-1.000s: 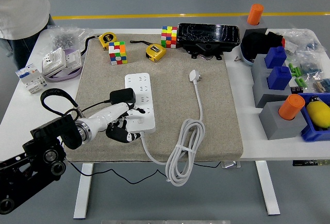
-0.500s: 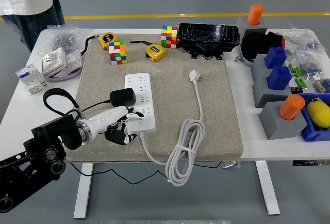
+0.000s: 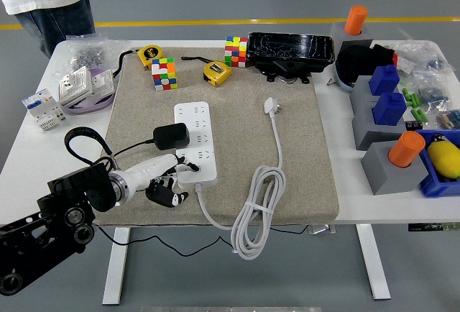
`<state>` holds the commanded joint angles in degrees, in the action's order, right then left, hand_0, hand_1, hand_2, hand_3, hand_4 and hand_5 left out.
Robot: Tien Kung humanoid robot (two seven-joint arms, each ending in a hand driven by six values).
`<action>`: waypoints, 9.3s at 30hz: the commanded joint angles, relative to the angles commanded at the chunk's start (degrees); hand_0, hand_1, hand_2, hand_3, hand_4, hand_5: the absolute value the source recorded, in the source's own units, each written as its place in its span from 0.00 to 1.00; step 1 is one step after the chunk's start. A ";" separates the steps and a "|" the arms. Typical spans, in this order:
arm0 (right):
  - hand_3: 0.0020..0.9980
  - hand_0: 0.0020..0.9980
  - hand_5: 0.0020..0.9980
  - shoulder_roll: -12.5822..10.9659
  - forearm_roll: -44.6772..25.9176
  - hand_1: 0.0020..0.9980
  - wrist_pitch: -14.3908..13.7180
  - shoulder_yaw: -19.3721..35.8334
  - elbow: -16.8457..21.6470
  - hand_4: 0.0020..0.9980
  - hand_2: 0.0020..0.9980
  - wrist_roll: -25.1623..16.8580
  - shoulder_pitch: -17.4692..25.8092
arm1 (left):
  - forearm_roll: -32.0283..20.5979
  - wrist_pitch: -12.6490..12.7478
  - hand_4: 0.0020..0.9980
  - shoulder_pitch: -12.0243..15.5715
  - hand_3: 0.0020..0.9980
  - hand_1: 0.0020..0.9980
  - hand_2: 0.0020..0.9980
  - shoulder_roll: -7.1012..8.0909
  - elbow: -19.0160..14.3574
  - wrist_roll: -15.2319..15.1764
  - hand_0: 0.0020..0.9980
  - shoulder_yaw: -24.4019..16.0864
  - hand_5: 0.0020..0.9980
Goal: Put the plug near the board,insert it into the board,press the button,pull the plug out
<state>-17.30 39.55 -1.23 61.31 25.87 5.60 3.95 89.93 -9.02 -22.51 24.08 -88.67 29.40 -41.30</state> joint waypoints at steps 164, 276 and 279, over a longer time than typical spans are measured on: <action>0.60 0.67 0.54 0.52 -0.20 0.68 -0.08 0.58 -0.04 0.94 0.69 -0.01 0.20 | 3.10 23.73 0.90 -7.43 0.62 0.63 0.59 -7.64 25.88 -20.44 0.61 0.47 0.18; 0.60 0.67 0.53 0.03 -0.13 0.68 -0.08 -2.50 0.03 0.93 0.69 -0.41 -3.66 | -19.93 29.81 0.77 4.02 0.57 0.57 0.56 -4.85 13.44 -32.17 0.50 -28.54 0.19; 0.60 0.67 0.53 -0.06 -0.20 0.68 -0.08 -3.04 0.03 0.93 0.69 -0.42 -3.80 | -19.85 29.68 0.77 4.08 0.57 0.57 0.56 -4.66 13.61 -31.98 0.50 -28.49 0.19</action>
<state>-17.36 39.35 -1.31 58.27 25.89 5.17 0.14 70.08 20.67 -18.43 19.42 -75.06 -2.58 -69.79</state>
